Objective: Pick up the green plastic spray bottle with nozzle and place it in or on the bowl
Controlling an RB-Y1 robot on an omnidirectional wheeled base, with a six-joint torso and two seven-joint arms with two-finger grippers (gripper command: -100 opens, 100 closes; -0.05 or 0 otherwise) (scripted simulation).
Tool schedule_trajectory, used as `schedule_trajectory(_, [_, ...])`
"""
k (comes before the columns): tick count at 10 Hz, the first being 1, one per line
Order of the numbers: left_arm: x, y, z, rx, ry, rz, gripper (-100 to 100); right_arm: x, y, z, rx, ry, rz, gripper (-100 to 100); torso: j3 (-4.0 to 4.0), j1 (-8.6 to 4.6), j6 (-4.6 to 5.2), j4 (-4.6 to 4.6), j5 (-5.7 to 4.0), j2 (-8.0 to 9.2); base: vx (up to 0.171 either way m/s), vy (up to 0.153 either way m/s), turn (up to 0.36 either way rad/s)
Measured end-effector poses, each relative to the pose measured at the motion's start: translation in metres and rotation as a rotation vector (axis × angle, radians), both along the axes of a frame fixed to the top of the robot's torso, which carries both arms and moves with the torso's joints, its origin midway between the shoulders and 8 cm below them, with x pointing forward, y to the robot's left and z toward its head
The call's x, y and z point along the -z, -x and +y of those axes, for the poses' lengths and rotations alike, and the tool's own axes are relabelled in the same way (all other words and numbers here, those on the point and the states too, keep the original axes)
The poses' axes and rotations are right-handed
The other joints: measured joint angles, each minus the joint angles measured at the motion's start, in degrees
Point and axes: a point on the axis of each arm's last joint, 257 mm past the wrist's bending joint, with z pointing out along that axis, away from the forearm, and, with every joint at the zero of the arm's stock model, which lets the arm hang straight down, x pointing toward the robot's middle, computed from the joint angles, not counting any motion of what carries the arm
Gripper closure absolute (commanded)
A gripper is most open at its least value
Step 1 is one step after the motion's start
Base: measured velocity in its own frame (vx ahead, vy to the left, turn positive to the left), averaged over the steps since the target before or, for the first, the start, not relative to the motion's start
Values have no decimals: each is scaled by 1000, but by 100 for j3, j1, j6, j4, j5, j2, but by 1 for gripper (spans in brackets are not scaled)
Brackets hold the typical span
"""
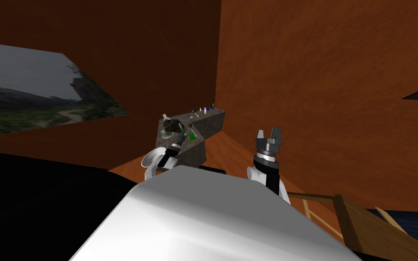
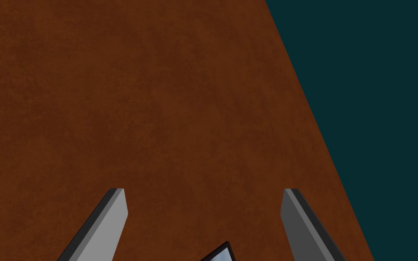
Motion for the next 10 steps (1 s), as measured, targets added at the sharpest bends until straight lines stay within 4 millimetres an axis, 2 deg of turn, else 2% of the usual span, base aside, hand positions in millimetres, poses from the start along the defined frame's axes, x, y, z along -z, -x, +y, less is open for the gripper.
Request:
schedule_trajectory(6, [43,-3,31,-52,-77,161,-100,0,0,0,0,0,0,0,3,8,0,1,2,5,25,-43,-25])
schedule_trajectory(9, [62,-7,51,-81,-122,246,-100,0,0,0,0,0,0,0,2,4,1,1,1,2,34,-61,-37])
schedule_trajectory(10, [71,-3,63,-96,-150,289,-100,0,0,0,0,0,0,0,0,-6,0,0,-1,0,38,-62,-9])
